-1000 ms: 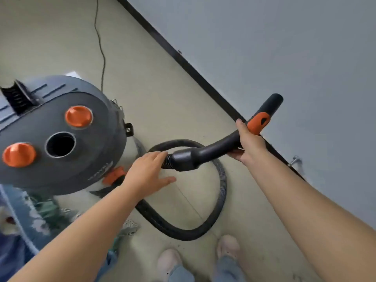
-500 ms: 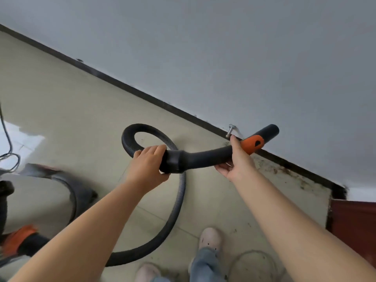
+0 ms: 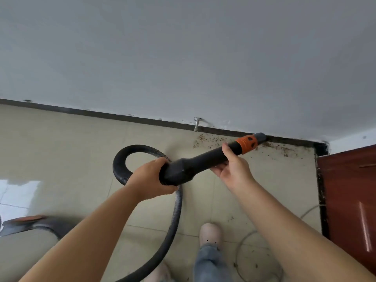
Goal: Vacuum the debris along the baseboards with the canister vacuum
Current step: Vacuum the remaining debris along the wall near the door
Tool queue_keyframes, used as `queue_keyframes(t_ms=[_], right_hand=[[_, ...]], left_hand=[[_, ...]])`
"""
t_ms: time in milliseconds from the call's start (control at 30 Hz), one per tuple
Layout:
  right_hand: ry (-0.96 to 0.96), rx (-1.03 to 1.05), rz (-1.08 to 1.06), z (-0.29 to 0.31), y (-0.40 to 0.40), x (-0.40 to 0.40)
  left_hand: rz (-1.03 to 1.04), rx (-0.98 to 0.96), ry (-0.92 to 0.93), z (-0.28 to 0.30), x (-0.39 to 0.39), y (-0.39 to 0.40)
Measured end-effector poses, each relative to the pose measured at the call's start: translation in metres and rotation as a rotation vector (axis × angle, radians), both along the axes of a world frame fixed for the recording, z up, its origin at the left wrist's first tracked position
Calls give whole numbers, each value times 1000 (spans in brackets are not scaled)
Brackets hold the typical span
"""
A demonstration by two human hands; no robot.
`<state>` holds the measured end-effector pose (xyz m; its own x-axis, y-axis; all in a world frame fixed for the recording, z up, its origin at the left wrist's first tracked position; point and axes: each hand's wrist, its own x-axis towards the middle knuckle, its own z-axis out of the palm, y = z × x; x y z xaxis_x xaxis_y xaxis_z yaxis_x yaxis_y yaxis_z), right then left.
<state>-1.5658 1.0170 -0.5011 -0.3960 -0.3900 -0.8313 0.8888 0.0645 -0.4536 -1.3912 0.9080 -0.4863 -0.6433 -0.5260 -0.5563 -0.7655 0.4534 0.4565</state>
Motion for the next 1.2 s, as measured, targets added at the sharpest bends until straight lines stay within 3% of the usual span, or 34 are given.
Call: queue_keyframes(t_ms=[167, 267, 467, 600, 867, 967, 1200], right_hand=[[-96, 163, -20, -38, 24, 25], [-85, 200, 54, -68, 27, 46], [-33, 174, 155, -149, 3, 57], [-52, 163, 209, -224, -13, 62], [8, 149, 364, -373, -53, 52], [42, 137, 420, -421, -72, 53], [104, 108, 406, -476, -107, 50]], left_hand=[[-339, 31, -341, -20, -4, 7], [-403, 58, -431, -50, 7, 22], [7, 197, -234, -142, 36, 34], [192, 134, -180, -218, 39, 38], [350, -86, -160, -376, 24, 38], [387, -78, -169, -427, 23, 25], [317, -49, -83, -478, 21, -30]])
